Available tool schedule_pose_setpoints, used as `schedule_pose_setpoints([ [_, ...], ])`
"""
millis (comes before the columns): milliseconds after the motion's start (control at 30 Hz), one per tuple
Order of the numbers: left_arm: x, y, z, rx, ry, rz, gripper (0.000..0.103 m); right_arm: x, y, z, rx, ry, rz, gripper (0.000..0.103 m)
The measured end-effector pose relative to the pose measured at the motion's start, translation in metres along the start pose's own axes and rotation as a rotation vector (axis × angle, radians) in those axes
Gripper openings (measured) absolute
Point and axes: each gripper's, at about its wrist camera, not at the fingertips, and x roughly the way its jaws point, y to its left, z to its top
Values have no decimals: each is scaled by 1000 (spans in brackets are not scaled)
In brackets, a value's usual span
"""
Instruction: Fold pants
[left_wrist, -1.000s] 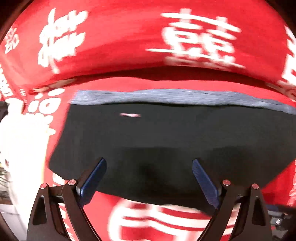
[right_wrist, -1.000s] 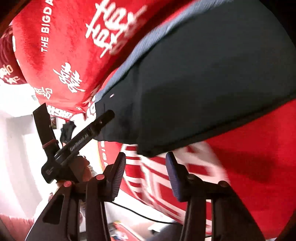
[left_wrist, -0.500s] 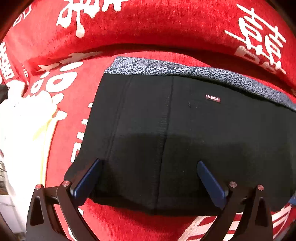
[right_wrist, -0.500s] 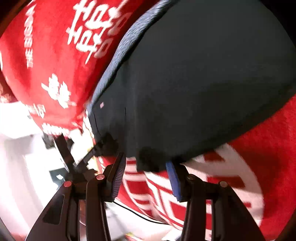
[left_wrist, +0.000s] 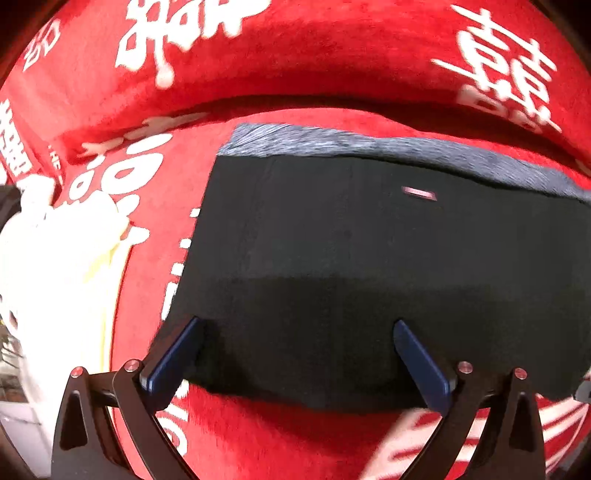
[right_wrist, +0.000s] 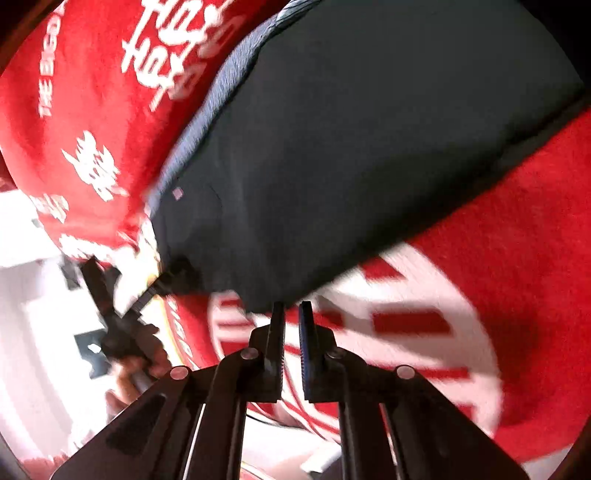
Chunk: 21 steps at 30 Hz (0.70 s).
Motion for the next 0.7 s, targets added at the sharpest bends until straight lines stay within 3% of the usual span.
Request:
schedule_pose_setpoints([
  [67, -14, -15, 1, 14, -25, -30, 103, -15, 2, -1, -60, 1, -68, 9],
  [133, -28, -38, 4, 32, -43, -89, 103, -36, 7, 6, -148, -48, -155, 17],
  [200, -36, -67, 10, 63, -50, -151, 103, -53, 13, 22, -223, -105, -237, 55],
  [233, -36, -86, 14, 93, -52, -174, 103, -61, 16, 32, -252, -139, -272, 57],
  [267, -36, -100, 17, 115, -57, -177, 103, -66, 17, 40, -274, -163, -292, 57],
  [400, -21, -156, 20, 199, -40, -170, 103, -64, 6, 69, -339, -152, -399, 32],
  [467, -13, -170, 6, 223, -20, -125, 103, -61, -5, 68, -340, -149, -406, 32],
  [533, -20, -172, -9, 231, -71, -104, 103, -61, -4, 59, -372, -163, -429, 32],
  [633, -25, -174, -20, 245, -78, -90, 103, -59, 2, 51, -406, -166, -467, 32],
  [700, -27, -174, -20, 242, -82, -80, 103, -64, 6, 57, -381, -135, -420, 32],
])
